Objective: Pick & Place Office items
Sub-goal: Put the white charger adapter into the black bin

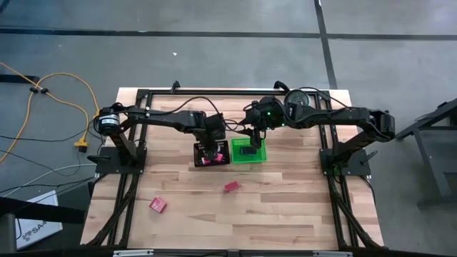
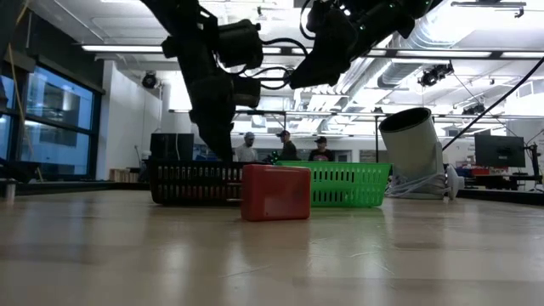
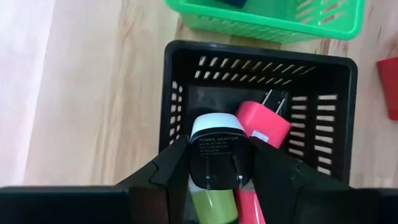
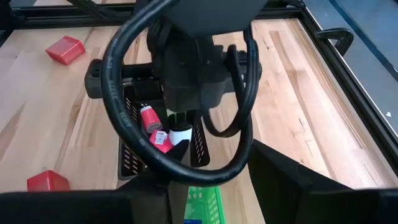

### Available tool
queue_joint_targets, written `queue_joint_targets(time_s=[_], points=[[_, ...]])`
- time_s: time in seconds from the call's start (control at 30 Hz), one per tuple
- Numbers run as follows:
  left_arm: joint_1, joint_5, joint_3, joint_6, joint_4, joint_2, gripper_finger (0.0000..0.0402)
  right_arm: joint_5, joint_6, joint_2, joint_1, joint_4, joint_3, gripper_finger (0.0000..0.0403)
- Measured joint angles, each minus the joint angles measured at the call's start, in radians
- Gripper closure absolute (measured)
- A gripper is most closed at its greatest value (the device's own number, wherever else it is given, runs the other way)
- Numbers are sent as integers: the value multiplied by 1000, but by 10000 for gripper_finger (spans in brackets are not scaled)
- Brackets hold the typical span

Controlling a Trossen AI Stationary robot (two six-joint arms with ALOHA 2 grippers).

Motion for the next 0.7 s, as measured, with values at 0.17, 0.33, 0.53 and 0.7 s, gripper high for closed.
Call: queue_joint_targets(time_s=[0.17, 0.33, 0.53, 0.7], points=[[0, 1, -30, 28, 62, 0, 262, 0, 0, 0, 0, 0, 0, 257], [1, 1, -42, 37, 80, 1, 261, 0, 0, 0, 0, 0, 0, 257], [1, 1, -45, 37, 81, 2, 261, 0, 0, 0, 0, 0, 0, 257], [0, 1, -69, 31, 90, 2, 261, 0, 0, 0, 0, 0, 0, 257]])
